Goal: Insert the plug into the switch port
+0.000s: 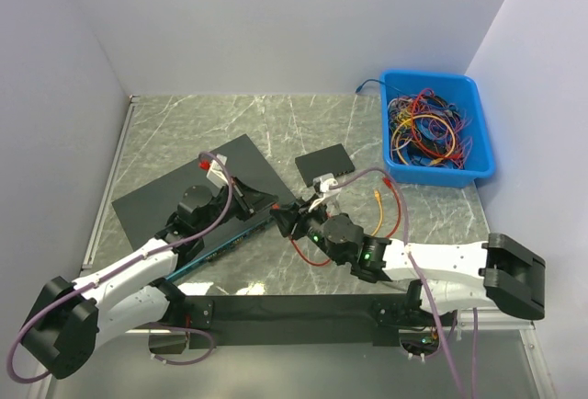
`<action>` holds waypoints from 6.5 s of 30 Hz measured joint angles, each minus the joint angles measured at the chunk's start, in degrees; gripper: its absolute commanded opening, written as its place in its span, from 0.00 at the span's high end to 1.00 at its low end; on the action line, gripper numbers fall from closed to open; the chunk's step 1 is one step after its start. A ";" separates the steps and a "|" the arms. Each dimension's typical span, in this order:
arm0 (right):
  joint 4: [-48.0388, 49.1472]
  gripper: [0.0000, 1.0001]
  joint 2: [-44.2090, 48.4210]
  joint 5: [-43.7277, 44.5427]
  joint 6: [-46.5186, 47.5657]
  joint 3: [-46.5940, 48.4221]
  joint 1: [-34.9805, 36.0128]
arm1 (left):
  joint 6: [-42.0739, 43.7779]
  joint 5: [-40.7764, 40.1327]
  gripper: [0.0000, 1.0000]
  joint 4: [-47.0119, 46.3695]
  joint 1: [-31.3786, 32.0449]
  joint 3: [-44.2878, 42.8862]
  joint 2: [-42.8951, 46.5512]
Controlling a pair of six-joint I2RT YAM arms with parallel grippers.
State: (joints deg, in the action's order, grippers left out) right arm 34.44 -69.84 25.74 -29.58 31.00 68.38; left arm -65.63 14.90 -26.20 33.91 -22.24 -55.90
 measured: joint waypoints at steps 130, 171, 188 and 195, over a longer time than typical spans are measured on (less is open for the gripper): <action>-11.13 1.00 -30.86 4.31 -3.78 11.32 -2.78 | 24.72 -39.71 0.01 66.38 1.01 -25.68 33.40; -7.34 1.00 -29.55 4.28 6.78 10.05 -2.34 | 25.83 -39.65 0.01 66.36 1.01 -25.66 32.41; -3.48 1.00 -32.06 5.05 6.69 9.77 -2.23 | 25.92 -39.67 0.01 66.36 1.01 -25.66 32.37; -0.66 1.00 -32.26 5.33 6.54 8.66 -2.27 | 25.94 -39.67 0.01 66.36 1.01 -25.66 32.37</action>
State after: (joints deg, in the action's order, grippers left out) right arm 33.78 -102.10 31.07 -23.05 39.66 66.11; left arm -39.68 -24.77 40.16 34.92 -47.90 -23.53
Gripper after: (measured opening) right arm 0.206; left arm 0.993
